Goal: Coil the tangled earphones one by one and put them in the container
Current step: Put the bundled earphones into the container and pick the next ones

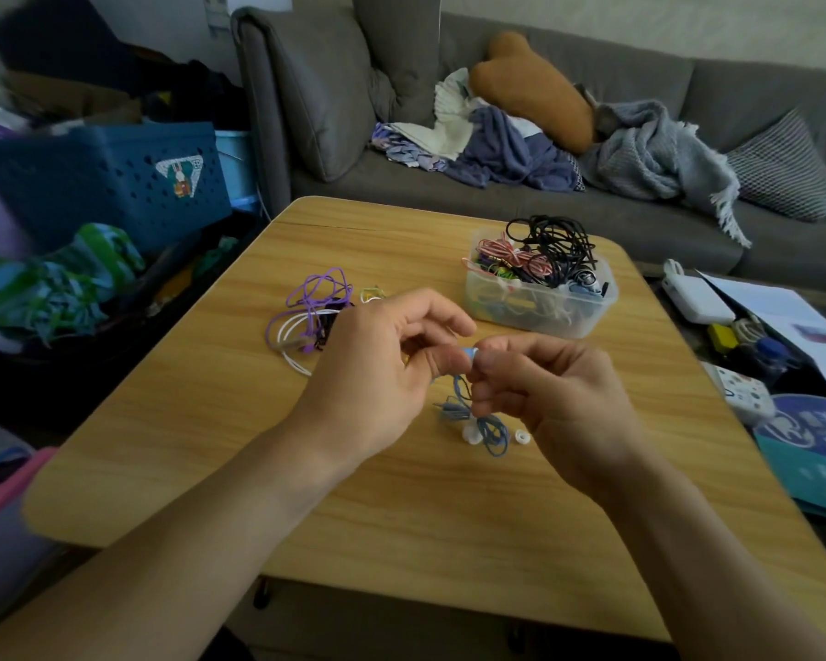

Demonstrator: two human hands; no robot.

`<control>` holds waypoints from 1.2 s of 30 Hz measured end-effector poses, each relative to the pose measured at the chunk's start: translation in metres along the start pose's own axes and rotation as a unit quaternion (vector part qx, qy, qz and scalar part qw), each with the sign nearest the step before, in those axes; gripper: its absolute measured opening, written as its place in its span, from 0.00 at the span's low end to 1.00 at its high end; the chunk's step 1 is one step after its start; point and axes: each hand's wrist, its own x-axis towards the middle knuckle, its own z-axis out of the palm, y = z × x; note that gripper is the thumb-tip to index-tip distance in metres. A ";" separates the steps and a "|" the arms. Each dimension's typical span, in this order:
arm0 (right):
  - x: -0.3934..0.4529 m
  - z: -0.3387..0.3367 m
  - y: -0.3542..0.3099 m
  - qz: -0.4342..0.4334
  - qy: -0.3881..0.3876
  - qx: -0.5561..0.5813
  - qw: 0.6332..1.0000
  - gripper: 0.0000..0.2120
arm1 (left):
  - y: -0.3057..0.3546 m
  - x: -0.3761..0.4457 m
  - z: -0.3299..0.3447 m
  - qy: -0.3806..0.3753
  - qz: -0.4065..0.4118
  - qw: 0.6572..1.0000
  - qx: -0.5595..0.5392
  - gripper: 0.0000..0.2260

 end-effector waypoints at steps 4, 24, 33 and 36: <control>0.001 -0.002 0.000 0.038 -0.026 0.015 0.999 0.12 | -0.001 0.001 0.001 0.003 0.020 0.999 0.032 0.08; -0.002 -0.008 0.002 -0.090 -0.006 -0.068 0.994 0.09 | 0.002 0.001 0.003 0.012 0.096 0.990 0.106 0.09; 0.000 -0.011 0.003 -0.104 0.010 -0.109 0.989 0.11 | 0.001 0.001 0.003 0.023 0.084 0.991 0.098 0.08; -0.001 -0.014 0.002 -0.119 -0.001 -0.133 0.984 0.15 | 0.001 0.000 0.003 0.024 0.060 0.996 0.069 0.08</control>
